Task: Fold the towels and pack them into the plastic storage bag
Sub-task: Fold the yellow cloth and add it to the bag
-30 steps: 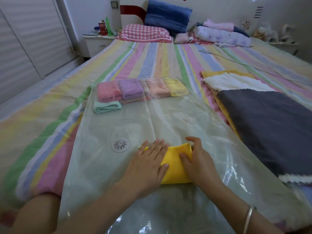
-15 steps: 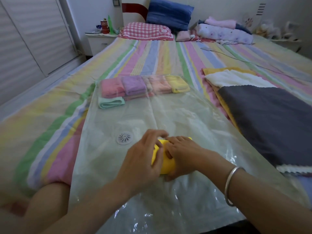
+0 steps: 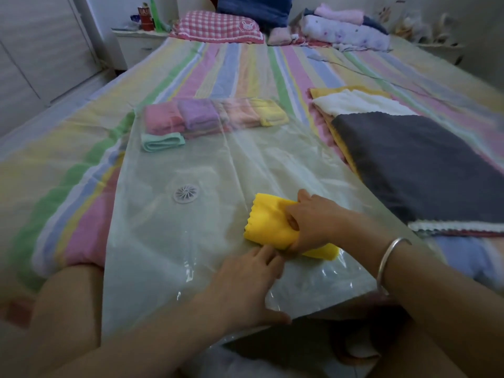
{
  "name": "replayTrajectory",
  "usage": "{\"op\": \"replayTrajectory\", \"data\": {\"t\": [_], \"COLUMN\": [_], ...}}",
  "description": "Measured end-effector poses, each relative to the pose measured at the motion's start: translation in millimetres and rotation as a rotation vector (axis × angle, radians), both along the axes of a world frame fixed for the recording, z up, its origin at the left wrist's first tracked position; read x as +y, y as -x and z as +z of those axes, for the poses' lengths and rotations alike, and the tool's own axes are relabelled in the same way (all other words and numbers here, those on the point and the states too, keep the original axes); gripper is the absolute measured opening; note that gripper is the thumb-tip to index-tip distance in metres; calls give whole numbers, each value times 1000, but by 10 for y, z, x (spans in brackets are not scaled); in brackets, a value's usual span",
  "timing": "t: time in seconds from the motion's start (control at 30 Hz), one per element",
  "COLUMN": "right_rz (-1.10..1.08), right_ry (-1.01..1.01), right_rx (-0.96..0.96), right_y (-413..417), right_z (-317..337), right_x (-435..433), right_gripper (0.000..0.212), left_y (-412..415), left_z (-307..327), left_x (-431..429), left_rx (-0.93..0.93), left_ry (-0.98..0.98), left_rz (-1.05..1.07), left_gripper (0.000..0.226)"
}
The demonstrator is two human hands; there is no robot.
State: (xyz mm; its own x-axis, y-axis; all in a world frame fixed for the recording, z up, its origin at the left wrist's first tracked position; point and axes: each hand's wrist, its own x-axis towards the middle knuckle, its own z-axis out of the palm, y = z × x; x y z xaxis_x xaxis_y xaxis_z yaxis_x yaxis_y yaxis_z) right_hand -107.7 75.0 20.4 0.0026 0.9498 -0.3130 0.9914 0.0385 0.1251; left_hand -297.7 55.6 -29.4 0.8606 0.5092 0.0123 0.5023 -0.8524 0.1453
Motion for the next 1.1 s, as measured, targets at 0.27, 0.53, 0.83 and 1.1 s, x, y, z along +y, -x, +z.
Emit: {"op": "replayTrajectory", "data": {"t": [0.27, 0.53, 0.83, 1.1], "right_rz": [-176, -140, -39, -70], "right_ry": [39, -208, -729, -671], "right_rx": [-23, 43, 178, 186], "right_y": [-221, -294, -305, -253], "right_z": [23, -23, 63, -35], "right_x": [-349, -555, -859, -1023], "right_gripper": [61, 42, 45, 46], "left_y": [-14, 95, 120, 149], "left_z": [-28, -10, 0, 60], "left_x": [-122, -128, -265, -453], "left_rx": [38, -16, 47, 69], "left_ry": [-160, -183, -337, -386], "left_rz": [-47, -94, -198, -36], "left_gripper": [66, 42, 46, 39]}}
